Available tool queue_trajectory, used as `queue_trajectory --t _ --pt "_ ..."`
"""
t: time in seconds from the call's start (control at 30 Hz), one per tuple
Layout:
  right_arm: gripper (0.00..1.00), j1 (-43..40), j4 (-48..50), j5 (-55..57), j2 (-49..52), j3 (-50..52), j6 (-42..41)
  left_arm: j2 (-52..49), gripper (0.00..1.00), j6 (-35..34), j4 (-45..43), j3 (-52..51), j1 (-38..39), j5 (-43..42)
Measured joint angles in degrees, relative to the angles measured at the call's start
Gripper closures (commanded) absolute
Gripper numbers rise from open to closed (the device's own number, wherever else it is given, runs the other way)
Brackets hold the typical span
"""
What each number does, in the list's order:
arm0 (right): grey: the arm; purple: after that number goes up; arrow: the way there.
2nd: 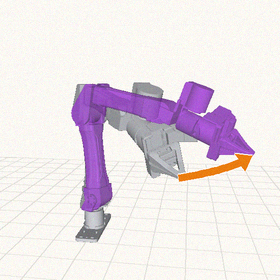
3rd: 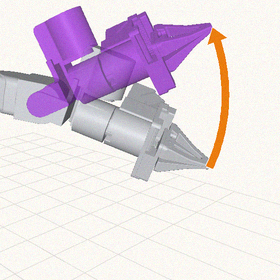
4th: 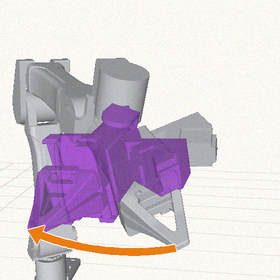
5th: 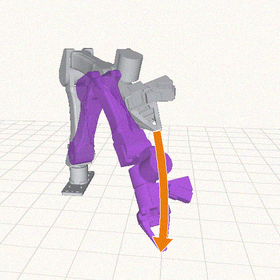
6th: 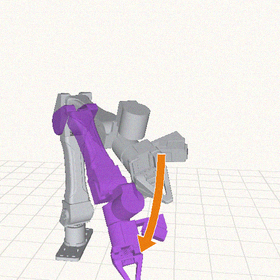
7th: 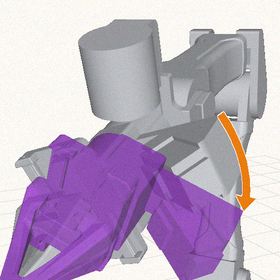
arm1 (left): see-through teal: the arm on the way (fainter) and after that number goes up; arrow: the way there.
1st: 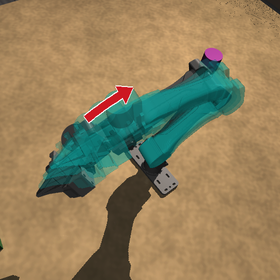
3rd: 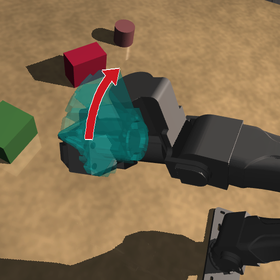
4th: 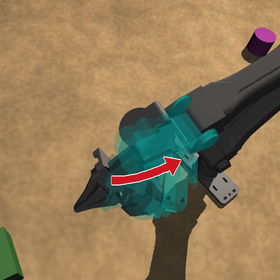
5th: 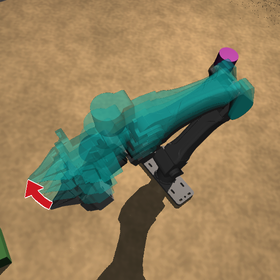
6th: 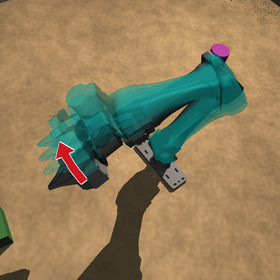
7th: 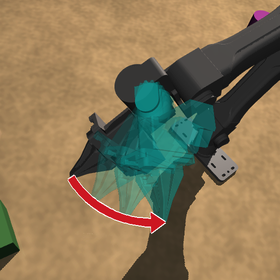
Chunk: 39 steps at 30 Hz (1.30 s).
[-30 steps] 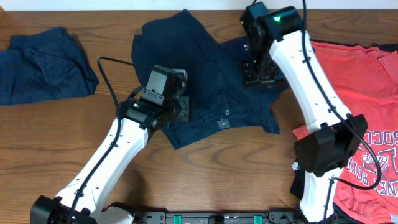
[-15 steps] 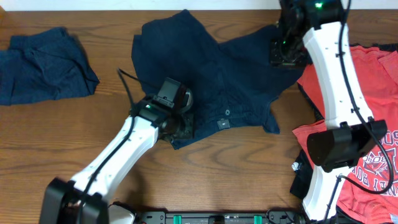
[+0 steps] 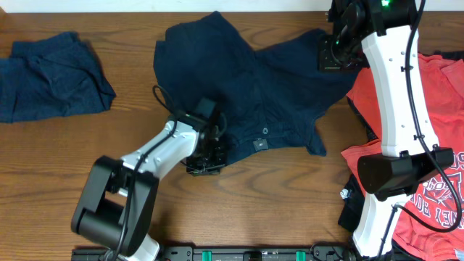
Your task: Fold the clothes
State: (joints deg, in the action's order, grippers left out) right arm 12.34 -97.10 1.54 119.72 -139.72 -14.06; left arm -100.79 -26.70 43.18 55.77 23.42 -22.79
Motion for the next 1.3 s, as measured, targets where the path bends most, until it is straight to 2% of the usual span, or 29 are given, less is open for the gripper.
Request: queue_trajectory --t 0.33,0.7,0.87,1.03,1.17,1.23,1.3 --pt "0.99 1.5 0.0 0.0 0.0 0.0 1.3 -2.4 0.94 -2.1 -0.3 0.0 -13.3 -0.8" --pt "0.99 3.3 0.0 0.0 0.0 0.0 1.9 -2.4 0.94 -1.8 -8.2 0.1 -38.4 -1.5" --pt "0.99 4.6 0.0 0.0 0.0 0.0 2.2 -2.4 0.94 0.1 -8.4 1.2 -47.2 -0.5" --pt "0.99 5.5 -0.1 0.0 0.0 0.0 2.4 -2.4 0.94 3.1 -6.7 4.8 -49.4 -0.5" --pt "0.99 6.0 -0.1 0.0 0.0 0.0 2.4 -2.4 0.77 5.1 -4.7 6.4 -47.8 -3.8" --pt "0.99 6.3 -0.1 0.0 0.0 0.0 2.4 -2.4 0.77 5.7 -3.5 6.4 -46.0 -5.5" --pt "0.99 6.3 -0.1 0.0 0.0 0.0 2.4 -2.4 0.72 6.1 -2.3 6.4 -43.8 -6.7"
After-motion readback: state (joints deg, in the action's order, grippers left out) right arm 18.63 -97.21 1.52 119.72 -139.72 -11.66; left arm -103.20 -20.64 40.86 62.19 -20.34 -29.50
